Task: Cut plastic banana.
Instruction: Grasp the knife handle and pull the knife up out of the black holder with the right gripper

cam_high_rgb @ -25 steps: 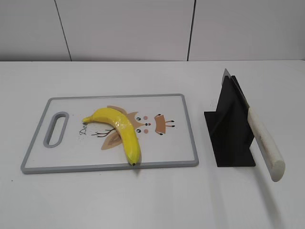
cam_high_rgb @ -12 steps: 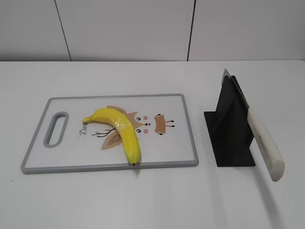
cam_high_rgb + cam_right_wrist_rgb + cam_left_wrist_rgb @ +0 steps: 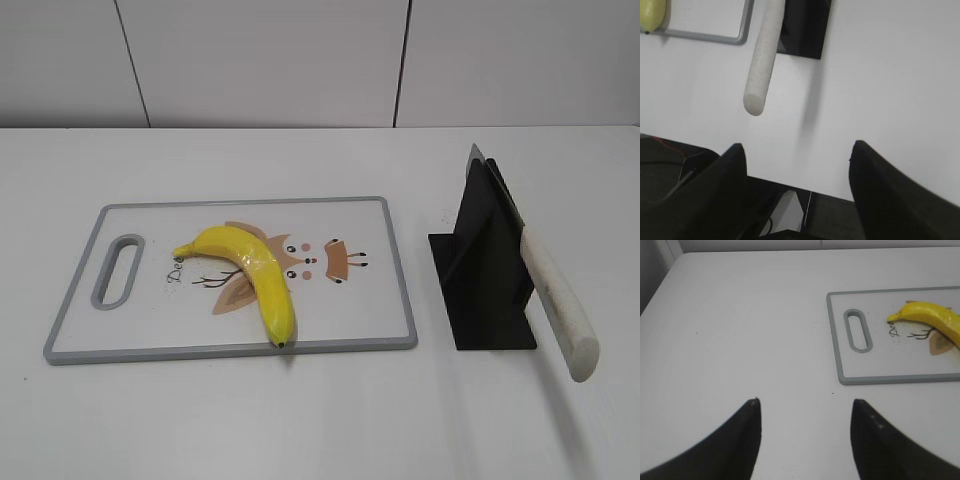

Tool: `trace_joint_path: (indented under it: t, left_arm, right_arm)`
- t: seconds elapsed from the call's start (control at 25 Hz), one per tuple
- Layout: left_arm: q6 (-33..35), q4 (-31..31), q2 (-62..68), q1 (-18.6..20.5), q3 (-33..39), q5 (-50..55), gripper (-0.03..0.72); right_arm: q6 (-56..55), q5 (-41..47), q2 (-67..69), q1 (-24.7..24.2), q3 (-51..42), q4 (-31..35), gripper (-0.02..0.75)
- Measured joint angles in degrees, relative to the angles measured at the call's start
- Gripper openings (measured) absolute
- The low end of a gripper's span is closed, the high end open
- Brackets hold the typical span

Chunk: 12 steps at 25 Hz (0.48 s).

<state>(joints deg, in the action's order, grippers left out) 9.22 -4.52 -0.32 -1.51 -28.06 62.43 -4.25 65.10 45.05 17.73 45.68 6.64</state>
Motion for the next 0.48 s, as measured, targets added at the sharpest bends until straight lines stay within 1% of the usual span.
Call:
trace_joint_path:
  t: [0.16, 0.32, 0.48]
  left_arm:
    - [0.0, 0.0, 0.0, 0.0, 0.0, 0.0, 0.533]
    - [0.0, 0.0, 0.0, 0.0, 0.0, 0.0, 0.533]
    - [0.0, 0.0, 0.0, 0.0, 0.0, 0.0, 0.533]
  right_arm:
    - [-2.4, -0.4, 6.0, 3.6, 1.1, 0.0, 0.496]
    - [-4.3, -0.9, 12.7, 8.3, 4.8, 0.1, 0.496]
    - [-6.9, -1.2, 20.9, 9.2, 8.2, -0.4, 0.495]
